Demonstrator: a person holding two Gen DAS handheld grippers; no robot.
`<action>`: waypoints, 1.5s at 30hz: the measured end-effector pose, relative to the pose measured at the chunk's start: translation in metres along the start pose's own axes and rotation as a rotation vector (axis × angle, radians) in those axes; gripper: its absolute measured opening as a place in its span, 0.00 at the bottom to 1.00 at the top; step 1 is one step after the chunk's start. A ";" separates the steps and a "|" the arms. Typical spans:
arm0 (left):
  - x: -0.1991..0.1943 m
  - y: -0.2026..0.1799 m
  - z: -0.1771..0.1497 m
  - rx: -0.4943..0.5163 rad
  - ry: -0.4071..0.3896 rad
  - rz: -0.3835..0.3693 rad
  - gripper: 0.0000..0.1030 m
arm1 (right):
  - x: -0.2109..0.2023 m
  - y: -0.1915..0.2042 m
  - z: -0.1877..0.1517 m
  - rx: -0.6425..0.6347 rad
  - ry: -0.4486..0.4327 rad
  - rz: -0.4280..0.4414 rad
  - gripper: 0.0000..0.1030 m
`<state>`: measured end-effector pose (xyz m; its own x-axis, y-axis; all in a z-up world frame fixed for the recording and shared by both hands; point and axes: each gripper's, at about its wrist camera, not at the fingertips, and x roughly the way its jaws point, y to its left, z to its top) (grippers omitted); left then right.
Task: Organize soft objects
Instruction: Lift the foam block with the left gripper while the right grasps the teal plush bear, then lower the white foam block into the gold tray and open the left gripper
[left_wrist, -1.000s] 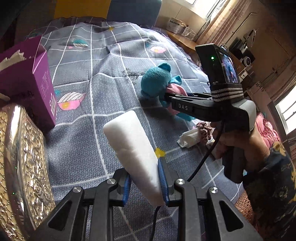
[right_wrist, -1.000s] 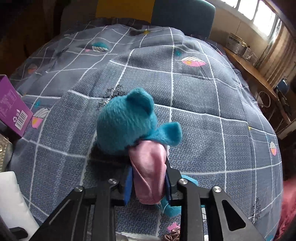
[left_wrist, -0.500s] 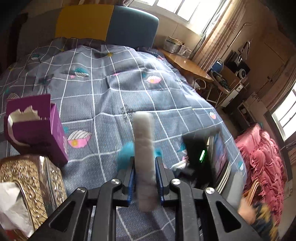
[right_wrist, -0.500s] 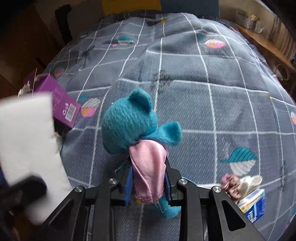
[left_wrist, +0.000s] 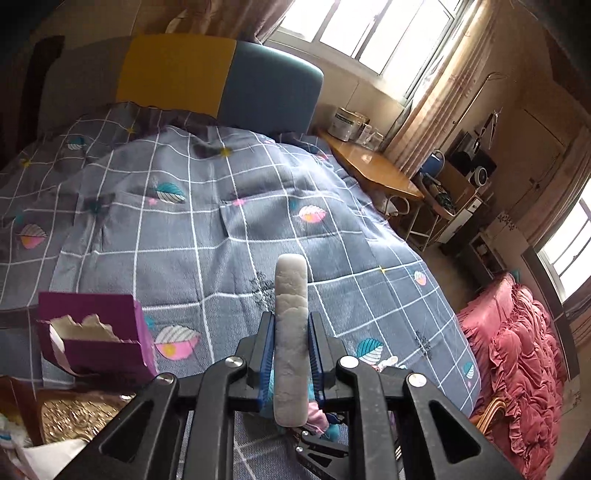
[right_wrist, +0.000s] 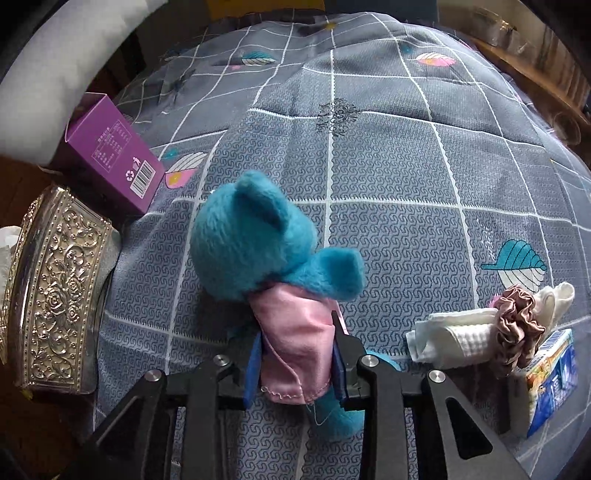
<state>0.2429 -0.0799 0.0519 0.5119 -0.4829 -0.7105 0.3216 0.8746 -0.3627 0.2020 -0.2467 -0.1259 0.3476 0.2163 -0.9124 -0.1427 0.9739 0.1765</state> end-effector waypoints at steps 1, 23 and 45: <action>-0.001 0.002 0.006 0.003 -0.004 0.006 0.16 | -0.002 0.001 -0.004 -0.002 -0.001 -0.003 0.32; -0.169 0.258 -0.059 -0.364 -0.208 0.414 0.16 | 0.000 0.034 -0.028 -0.137 -0.038 -0.081 0.40; -0.157 0.318 -0.216 -0.501 -0.062 0.466 0.19 | 0.000 0.025 -0.026 -0.086 -0.061 -0.094 0.42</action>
<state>0.0925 0.2833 -0.0823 0.5567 -0.0397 -0.8297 -0.3431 0.8987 -0.2732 0.1747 -0.2237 -0.1311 0.4181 0.1311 -0.8989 -0.1847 0.9811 0.0572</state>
